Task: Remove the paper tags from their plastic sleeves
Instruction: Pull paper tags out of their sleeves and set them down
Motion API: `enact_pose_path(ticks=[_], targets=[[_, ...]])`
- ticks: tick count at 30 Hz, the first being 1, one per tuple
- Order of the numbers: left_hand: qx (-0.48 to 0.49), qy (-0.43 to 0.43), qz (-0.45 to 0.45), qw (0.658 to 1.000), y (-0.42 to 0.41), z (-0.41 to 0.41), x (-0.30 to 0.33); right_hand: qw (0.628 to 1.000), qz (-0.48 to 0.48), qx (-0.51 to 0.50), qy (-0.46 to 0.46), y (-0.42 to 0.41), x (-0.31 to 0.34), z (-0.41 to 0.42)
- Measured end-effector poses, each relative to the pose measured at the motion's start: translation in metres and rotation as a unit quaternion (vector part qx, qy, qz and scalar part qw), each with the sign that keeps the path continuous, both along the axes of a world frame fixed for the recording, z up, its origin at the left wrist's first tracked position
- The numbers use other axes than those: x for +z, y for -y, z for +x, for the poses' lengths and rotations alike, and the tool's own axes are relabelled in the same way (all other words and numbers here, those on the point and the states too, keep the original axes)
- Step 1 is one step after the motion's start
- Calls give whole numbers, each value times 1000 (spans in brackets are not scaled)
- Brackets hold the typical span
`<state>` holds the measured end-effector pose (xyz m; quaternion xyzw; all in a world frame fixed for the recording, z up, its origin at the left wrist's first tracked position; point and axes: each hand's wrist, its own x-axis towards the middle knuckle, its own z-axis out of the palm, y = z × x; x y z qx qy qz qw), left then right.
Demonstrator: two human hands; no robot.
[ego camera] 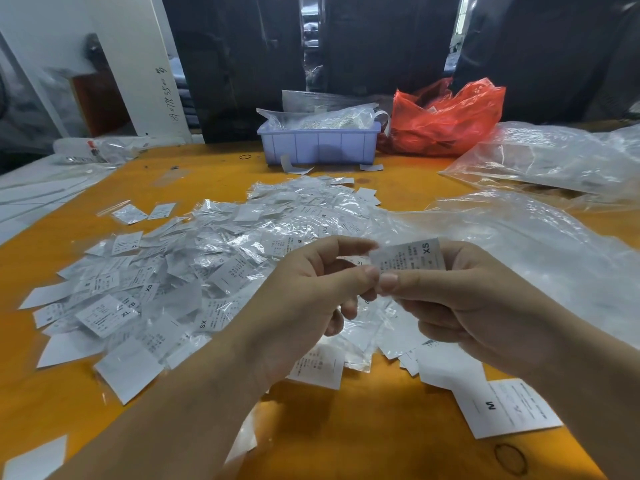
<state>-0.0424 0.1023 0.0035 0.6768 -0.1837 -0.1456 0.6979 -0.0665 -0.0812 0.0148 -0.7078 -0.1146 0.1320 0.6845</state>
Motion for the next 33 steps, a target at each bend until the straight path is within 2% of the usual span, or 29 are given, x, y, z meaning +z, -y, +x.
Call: enact_pose_path(ticks=[5, 10, 17, 18, 20, 23, 25, 27, 30, 33], targets=[[14, 31, 17, 999, 1, 0, 0, 1000, -12, -5, -3, 0, -1, 0], [59, 24, 8, 998, 1, 0, 2, 998, 38, -52, 3, 4, 2, 3], [106, 79, 34, 991, -1, 0, 3, 998, 0, -66, 2, 0, 0, 2], [125, 92, 39, 987, -3, 2, 3, 996, -20, -84, 11, 2, 2, 2], [166, 117, 34, 979, -8, 4, 6, 981, -121, -134, 67, 6, 3, 3], [244, 195, 43, 949, -13, 5, 7, 928, -292, -169, 158, 9, -2, 2], [291, 271, 102, 912, -13, 5, 6, 904, -370, -139, 162, 8, -5, 0], [299, 311, 172, 885, -13, 6, 4, 882, -444, -96, 122, 7, -9, -1], [242, 273, 302, 880, -11, 7, -2, 855, -510, -60, 73, 5, -11, -1], [175, 208, 356, 894, -11, 5, -5, 843, -529, -58, 74, 4, -13, 0]])
